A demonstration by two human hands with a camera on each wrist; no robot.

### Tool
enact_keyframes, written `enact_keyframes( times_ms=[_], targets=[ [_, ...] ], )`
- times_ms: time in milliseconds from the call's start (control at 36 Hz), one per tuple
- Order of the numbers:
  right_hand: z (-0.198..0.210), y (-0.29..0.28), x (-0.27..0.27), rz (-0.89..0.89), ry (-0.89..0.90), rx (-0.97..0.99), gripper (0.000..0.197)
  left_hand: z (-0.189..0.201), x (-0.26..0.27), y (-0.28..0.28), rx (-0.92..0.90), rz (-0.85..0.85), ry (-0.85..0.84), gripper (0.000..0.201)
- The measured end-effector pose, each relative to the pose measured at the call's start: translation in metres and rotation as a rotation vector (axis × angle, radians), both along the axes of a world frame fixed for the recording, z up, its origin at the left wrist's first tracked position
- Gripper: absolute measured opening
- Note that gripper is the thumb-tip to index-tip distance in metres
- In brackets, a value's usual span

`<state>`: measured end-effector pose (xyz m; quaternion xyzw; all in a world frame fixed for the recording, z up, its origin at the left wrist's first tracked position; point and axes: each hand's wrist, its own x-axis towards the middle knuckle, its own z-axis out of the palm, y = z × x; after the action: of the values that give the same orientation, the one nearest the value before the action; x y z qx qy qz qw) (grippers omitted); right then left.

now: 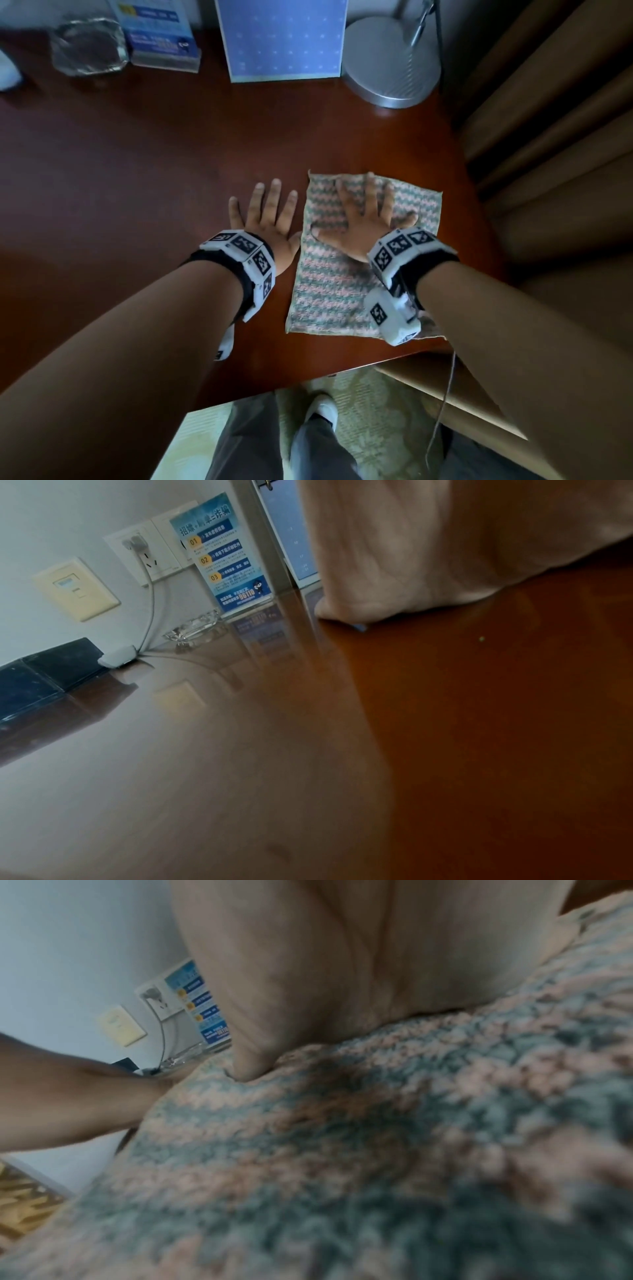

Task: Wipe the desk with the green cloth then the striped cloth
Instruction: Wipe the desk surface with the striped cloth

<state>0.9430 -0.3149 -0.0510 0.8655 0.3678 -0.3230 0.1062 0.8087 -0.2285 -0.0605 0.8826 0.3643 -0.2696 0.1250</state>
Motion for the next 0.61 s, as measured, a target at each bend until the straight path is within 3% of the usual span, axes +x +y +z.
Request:
enact_keyframes(
  times_ms=[250, 444, 556, 611],
  targets=[
    [-0.008, -0.055, -0.030, 0.018, 0.006, 0.076, 0.058, -0.002, -0.001, -0.001, 0.030, -0.012, -0.003, 0.062],
    [-0.010, -0.120, -0.081, 0.026, 0.021, 0.068, 0.056, 0.025, -0.001, -0.009, 0.083, -0.091, 0.075, 0.068],
    [-0.005, -0.138, -0.102, 0.055, 0.060, 0.075, 0.055, 0.041, -0.018, -0.026, 0.012, -0.088, -0.045, 0.046],
    [-0.002, -0.142, -0.109, 0.070, 0.072, 0.080, 0.055, 0.047, -0.027, -0.040, -0.109, -0.031, -0.111, 0.046]
  ],
)
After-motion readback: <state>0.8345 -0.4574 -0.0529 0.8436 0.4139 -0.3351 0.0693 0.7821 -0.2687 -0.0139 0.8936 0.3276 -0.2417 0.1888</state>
